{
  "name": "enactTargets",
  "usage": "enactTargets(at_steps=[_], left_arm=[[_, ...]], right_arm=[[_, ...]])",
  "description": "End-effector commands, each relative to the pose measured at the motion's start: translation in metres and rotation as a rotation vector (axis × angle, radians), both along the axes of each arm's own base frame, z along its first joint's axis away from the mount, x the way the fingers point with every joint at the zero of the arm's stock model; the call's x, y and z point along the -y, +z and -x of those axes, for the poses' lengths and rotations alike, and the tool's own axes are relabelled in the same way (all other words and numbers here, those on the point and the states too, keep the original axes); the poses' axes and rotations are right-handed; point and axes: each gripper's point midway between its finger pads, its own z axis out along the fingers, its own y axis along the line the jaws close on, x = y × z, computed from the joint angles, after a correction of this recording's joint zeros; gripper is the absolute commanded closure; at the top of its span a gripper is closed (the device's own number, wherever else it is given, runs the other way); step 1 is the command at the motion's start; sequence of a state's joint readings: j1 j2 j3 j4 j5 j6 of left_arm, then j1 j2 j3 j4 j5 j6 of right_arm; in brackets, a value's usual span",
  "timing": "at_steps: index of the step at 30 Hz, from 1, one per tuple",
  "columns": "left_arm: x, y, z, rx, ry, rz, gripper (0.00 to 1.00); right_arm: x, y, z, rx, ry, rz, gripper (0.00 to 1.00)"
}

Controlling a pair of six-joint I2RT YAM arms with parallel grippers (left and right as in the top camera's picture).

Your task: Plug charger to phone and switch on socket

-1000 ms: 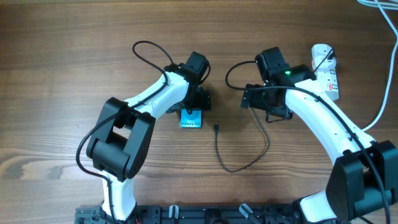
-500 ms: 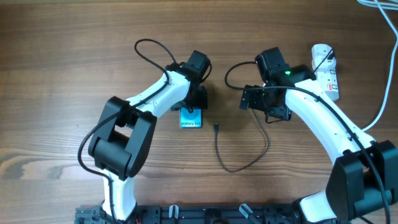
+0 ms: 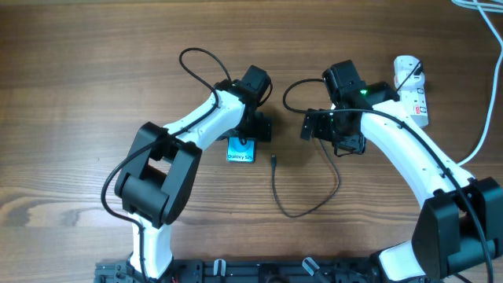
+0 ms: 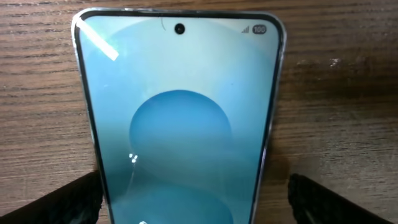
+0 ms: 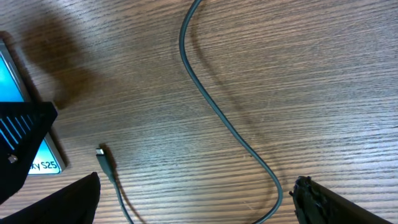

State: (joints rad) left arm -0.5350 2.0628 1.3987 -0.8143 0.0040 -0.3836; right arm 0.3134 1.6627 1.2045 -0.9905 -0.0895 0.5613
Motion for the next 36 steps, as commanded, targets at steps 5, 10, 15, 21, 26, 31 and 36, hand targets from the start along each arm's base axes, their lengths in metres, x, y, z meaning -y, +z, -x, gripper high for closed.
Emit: enactTargets(at_steps=[5,10,15,21,26,31,36], left_arm=[[-0.018,-0.038,0.028,-0.130,-0.011,-0.079,0.21],[-0.019,-0.038,0.029,-0.135,-0.011,-0.082,0.26],[-0.021,-0.034,0.030,-0.144,-0.007,-0.086,0.28],[-0.013,0.006,0.015,-0.156,0.057,-0.018,0.30],[0.015,0.057,0.013,-0.219,0.096,0.269,0.31],[0.036,0.121,0.011,-0.323,0.138,0.693,0.31],[0.029,0.161,-0.004,-0.380,0.190,0.982,0.30]], right_arm=[[-0.003,-0.001,0.003,-0.021,-0.013,-0.021,0.00],[-0.003,-0.001,0.004,-0.021,-0.013,-0.022,0.00],[-0.003,-0.002,0.003,-0.021,-0.013,-0.021,0.00],[-0.009,-0.001,0.007,-0.041,-0.008,-0.057,0.00],[-0.026,0.003,0.014,-0.076,0.004,-0.160,0.00],[-0.058,0.016,0.028,-0.119,0.143,-0.356,0.00],[-0.101,0.049,0.037,-0.094,0.318,-0.669,0.00]])
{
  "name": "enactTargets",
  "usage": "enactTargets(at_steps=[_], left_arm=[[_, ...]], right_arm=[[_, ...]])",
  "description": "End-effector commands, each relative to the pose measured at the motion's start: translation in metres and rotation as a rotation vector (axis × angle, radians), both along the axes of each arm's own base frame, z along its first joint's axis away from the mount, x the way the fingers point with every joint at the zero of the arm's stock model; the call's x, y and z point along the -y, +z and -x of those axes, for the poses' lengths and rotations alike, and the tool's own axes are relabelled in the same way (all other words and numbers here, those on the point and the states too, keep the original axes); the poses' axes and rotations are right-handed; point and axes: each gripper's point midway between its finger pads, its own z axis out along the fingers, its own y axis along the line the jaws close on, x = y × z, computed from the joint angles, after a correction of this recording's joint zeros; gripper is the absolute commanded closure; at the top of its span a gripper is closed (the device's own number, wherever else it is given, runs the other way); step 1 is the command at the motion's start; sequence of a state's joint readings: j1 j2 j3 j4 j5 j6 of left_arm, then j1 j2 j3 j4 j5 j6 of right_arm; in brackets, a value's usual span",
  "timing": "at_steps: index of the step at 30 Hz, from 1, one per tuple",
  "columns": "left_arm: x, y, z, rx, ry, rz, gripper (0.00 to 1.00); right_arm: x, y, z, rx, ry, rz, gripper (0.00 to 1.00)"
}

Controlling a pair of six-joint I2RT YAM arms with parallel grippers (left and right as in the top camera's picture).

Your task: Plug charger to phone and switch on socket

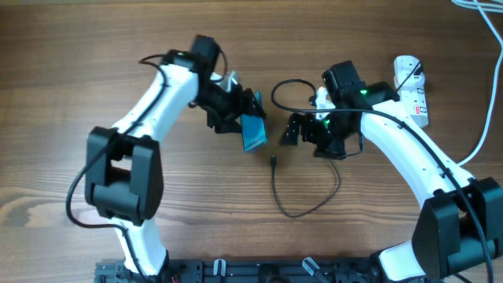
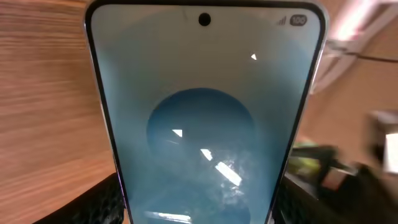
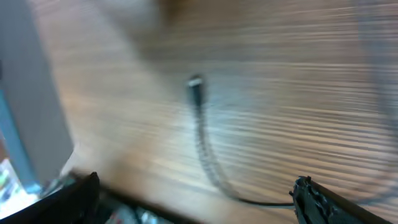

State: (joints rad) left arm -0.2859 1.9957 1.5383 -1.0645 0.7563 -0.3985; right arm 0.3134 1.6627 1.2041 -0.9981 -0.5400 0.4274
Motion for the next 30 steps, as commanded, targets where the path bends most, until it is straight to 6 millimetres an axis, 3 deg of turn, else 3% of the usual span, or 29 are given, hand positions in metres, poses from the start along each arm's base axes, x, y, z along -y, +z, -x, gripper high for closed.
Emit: enactTargets(at_steps=[1,9,13,15,18,22,25,30], left_arm=[[0.006,0.063,-0.014,-0.013,0.057,0.340,0.29],[-0.029,0.072,-0.043,-0.088,0.245,0.388,0.29],[-0.025,0.100,-0.045,-0.103,0.225,0.555,0.28],[-0.022,0.121,-0.045,-0.117,0.197,0.676,0.28],[-0.021,0.134,-0.045,-0.176,0.201,0.736,0.28],[-0.021,0.145,-0.042,-0.275,0.212,0.786,0.29],[-0.022,0.145,-0.043,-0.282,0.217,0.784,0.32],[-0.022,0.145,-0.043,-0.284,0.218,0.784,0.31]], right_arm=[[-0.037,0.031,0.009,0.013,0.127,-0.293,0.00],[-0.054,0.065,-0.001,0.134,0.179,-0.440,0.01],[-0.049,0.092,-0.002,0.253,0.190,-0.410,0.01],[-0.037,0.102,-0.008,0.302,0.114,-0.322,0.01],[0.018,0.104,-0.027,0.352,-0.241,-0.019,0.00],[0.075,0.115,-0.037,0.492,-0.444,0.239,0.00],[0.085,0.114,-0.038,0.503,-0.458,0.292,0.00],[0.071,0.112,-0.032,0.464,-0.415,0.224,0.00]])
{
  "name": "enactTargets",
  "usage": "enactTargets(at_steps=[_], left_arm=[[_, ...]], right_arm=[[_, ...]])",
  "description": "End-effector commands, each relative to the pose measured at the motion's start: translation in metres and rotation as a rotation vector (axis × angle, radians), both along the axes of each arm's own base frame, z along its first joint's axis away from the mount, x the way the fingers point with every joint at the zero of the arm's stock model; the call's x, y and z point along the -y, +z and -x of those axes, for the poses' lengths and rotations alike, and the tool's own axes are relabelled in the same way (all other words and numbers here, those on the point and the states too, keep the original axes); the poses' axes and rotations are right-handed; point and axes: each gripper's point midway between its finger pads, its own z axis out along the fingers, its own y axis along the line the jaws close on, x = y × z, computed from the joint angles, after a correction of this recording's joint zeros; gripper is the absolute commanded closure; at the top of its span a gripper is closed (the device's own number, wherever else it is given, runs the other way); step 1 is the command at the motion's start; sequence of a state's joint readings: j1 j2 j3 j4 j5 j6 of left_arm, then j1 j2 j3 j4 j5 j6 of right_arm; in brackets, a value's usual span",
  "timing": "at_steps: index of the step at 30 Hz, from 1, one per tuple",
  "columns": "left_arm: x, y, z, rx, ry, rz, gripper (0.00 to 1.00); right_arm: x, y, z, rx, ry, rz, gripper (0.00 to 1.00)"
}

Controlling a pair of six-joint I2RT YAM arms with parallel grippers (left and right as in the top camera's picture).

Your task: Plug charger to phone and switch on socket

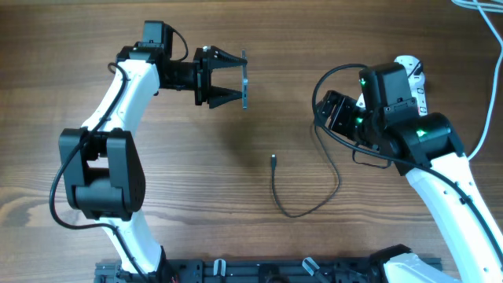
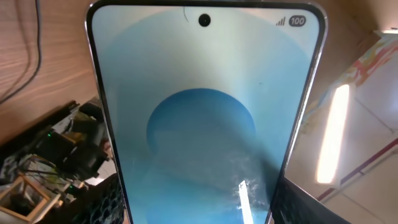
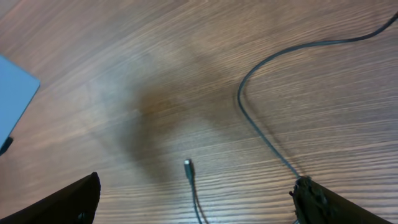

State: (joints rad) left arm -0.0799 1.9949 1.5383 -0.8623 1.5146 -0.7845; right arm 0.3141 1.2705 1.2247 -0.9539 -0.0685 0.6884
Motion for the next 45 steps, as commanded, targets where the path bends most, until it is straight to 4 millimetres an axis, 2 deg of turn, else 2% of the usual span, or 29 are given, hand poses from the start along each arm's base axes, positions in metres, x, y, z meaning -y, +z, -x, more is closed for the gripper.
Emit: enactTargets(at_steps=[1,3,7,9,13,21,24,28,31,33,37,41,45], left_arm=[[-0.002,0.027,0.002,0.032,-0.010,0.063,0.31],[-0.002,0.027,0.002,0.032,-0.010,0.063,0.31],[-0.002,0.027,0.002,0.033,-0.010,0.063,0.30],[-0.002,0.027,0.002,0.033,-0.010,0.063,0.31],[-0.002,0.027,0.002,0.033,-0.010,0.063,0.31],[-0.002,0.027,0.002,0.033,-0.010,0.063,0.31],[-0.002,0.027,0.002,0.033,-0.010,0.063,0.31],[-0.002,0.027,0.002,0.033,-0.010,0.063,0.31],[-0.002,0.027,0.002,0.033,-0.010,0.063,0.31],[-0.002,0.027,0.002,0.033,-0.010,0.063,0.31],[-0.002,0.027,0.002,0.033,-0.010,0.063,0.31],[-0.002,0.027,0.002,0.033,-0.010,0.062,0.31],[-0.002,0.027,0.002,0.033,-0.011,0.062,0.31]], right_arm=[[-0.002,0.005,-0.001,0.003,-0.009,-0.019,0.00],[-0.006,0.006,0.001,-0.003,0.018,-0.033,0.00],[-0.032,0.009,0.012,0.020,0.248,-0.052,0.01],[-0.037,0.011,0.012,0.035,0.263,-0.031,0.01],[-0.058,0.036,0.015,0.124,0.379,0.015,0.01],[-0.092,0.096,0.020,0.298,0.446,0.060,0.01],[-0.108,0.109,0.020,0.334,0.470,0.087,0.03],[-0.120,0.105,0.012,0.326,0.419,0.194,0.04],[-0.140,0.102,0.010,0.332,0.459,0.195,0.04],[-0.154,0.091,0.007,0.323,0.478,0.208,0.05],[-0.165,0.071,-0.012,0.307,0.401,0.235,0.06],[-0.187,0.073,-0.023,0.356,0.397,0.187,0.10],[-0.196,0.067,-0.030,0.363,0.396,0.180,0.13]])
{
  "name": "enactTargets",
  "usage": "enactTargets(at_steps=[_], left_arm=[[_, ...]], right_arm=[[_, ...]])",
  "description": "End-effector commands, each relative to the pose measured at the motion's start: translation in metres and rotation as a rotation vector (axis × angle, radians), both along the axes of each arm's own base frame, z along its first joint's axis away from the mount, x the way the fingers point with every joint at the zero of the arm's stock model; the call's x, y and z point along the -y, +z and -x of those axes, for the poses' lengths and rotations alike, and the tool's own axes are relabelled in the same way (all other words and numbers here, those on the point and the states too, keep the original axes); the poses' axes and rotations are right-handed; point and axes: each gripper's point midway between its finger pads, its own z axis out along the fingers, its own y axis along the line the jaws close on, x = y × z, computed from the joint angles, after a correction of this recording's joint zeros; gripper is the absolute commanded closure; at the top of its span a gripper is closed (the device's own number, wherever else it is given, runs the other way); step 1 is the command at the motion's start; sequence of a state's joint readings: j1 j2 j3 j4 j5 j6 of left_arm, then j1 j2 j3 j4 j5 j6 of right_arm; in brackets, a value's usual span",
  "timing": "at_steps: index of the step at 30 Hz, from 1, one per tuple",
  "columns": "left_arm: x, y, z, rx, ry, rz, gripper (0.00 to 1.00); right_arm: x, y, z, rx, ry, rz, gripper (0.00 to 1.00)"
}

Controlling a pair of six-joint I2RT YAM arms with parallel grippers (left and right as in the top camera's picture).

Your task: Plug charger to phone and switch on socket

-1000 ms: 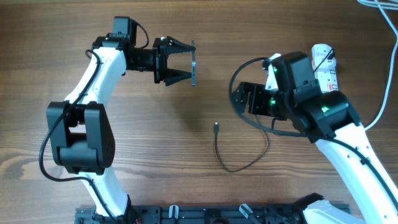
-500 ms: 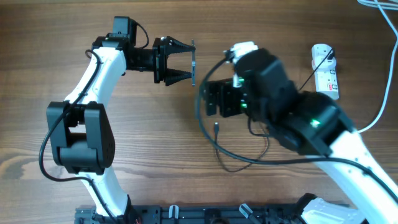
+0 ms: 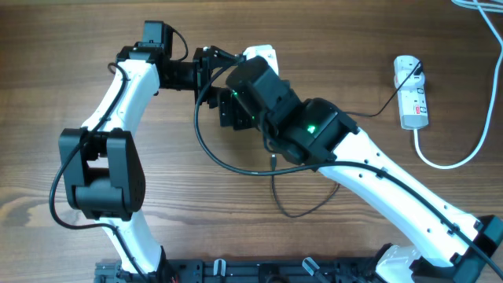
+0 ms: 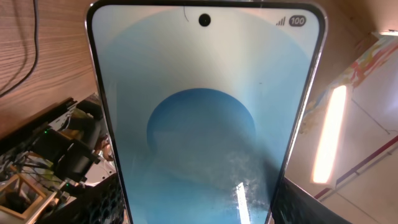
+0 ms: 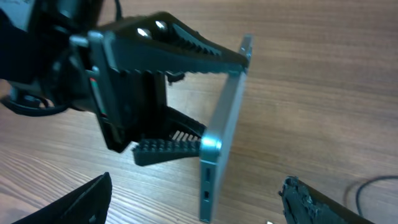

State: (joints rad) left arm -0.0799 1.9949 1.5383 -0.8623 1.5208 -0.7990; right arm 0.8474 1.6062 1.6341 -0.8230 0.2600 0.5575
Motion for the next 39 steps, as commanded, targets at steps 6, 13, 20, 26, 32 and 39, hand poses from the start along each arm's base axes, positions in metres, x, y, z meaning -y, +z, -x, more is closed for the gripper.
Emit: enactTargets(at_steps=[6,13,20,26,32,39], left_arm=[[-0.002,0.026,0.002,0.048,-0.009,0.057,0.31],[-0.002,0.026,0.002,0.048,-0.009,0.057,0.30],[-0.002,0.026,0.002,0.048,-0.009,0.057,0.30],[-0.002,0.026,0.002,0.047,-0.009,0.057,0.28],[-0.002,0.026,0.002,0.003,-0.008,0.054,0.27],[-0.002,0.026,0.002,0.004,-0.008,0.054,0.27]], right_arm=[[-0.004,-0.011,-0.019,0.028,-0.072,0.037,0.28],[0.000,-0.009,-0.024,0.061,-0.098,0.056,0.46],[0.001,-0.010,-0.025,0.055,-0.100,0.055,0.62],[-0.002,-0.013,-0.022,0.038,-0.083,0.051,0.74],[-0.002,-0.013,-0.022,0.036,-0.083,0.053,0.83],[-0.002,-0.013,-0.022,0.036,-0.084,0.053,0.93]])
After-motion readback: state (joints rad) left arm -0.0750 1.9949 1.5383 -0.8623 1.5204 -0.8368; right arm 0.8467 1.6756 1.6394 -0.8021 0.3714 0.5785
